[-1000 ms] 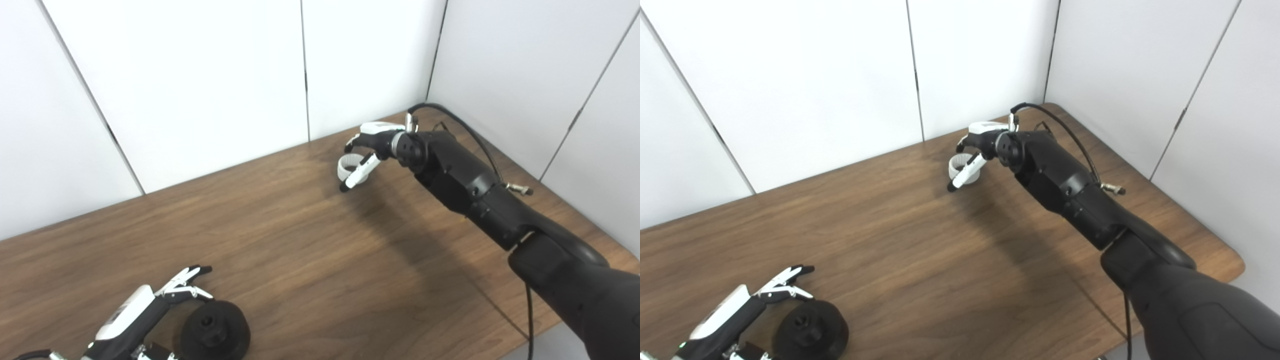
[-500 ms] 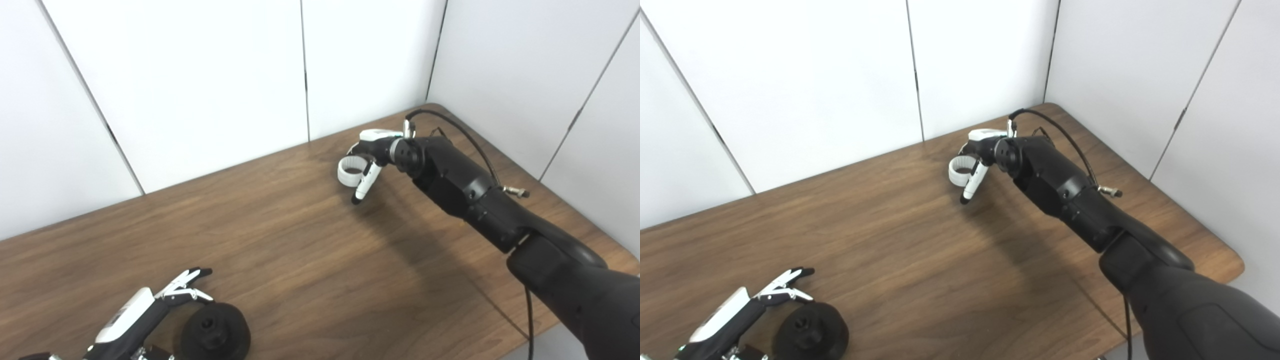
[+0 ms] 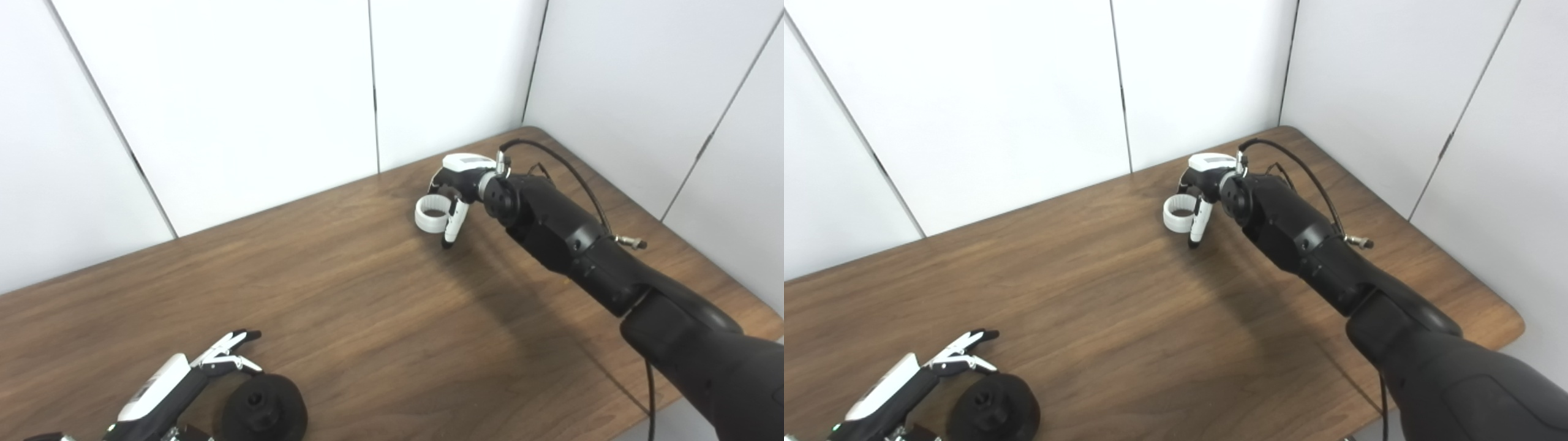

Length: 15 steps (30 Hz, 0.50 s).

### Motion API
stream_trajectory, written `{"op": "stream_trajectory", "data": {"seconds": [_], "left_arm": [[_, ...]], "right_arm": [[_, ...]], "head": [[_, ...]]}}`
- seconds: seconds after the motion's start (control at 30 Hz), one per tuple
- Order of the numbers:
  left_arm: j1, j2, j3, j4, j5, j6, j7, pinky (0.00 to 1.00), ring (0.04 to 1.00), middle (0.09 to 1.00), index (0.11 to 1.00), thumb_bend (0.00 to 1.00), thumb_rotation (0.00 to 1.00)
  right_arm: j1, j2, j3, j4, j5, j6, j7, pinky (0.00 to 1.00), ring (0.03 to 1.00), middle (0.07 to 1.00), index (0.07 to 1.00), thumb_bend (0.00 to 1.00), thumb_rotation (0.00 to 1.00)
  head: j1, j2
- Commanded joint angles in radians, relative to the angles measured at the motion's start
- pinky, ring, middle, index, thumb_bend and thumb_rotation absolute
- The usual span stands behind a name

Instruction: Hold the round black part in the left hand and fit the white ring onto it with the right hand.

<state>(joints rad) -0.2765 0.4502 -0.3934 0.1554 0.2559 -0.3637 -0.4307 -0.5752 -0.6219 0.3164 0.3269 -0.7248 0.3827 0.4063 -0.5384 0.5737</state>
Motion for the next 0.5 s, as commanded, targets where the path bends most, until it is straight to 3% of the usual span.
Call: {"op": "stream_trajectory", "data": {"seconds": [0.0, 0.13, 0.47], "left_arm": [[0.030, 0.027, -0.012, -0.004, 0.011, 0.058, -0.057, 0.94, 1.000, 0.962, 0.490, 0.52, 0.07], [0.034, 0.027, -0.011, -0.013, 0.008, 0.068, -0.059, 0.95, 1.000, 0.963, 0.490, 0.52, 0.06], [0.036, 0.030, -0.018, -0.028, 0.012, 0.085, -0.066, 0.95, 1.000, 0.968, 0.490, 0.52, 0.07]], "right_arm": [[-0.027, -0.014, -0.017, -0.004, -0.003, -0.028, -0.051, 0.79, 0.857, 0.843, 0.499, 0.53, 0.14], [-0.019, -0.013, -0.020, -0.006, 0.001, -0.043, -0.081, 0.76, 0.825, 0.797, 0.486, 0.52, 0.13], [-0.009, 0.001, -0.036, -0.021, 0.019, -0.037, -0.088, 0.76, 0.820, 0.787, 0.486, 0.52, 0.13]], "head": [[0.006, 0.009], [0.007, 0.012], [0.013, 0.021]]}}
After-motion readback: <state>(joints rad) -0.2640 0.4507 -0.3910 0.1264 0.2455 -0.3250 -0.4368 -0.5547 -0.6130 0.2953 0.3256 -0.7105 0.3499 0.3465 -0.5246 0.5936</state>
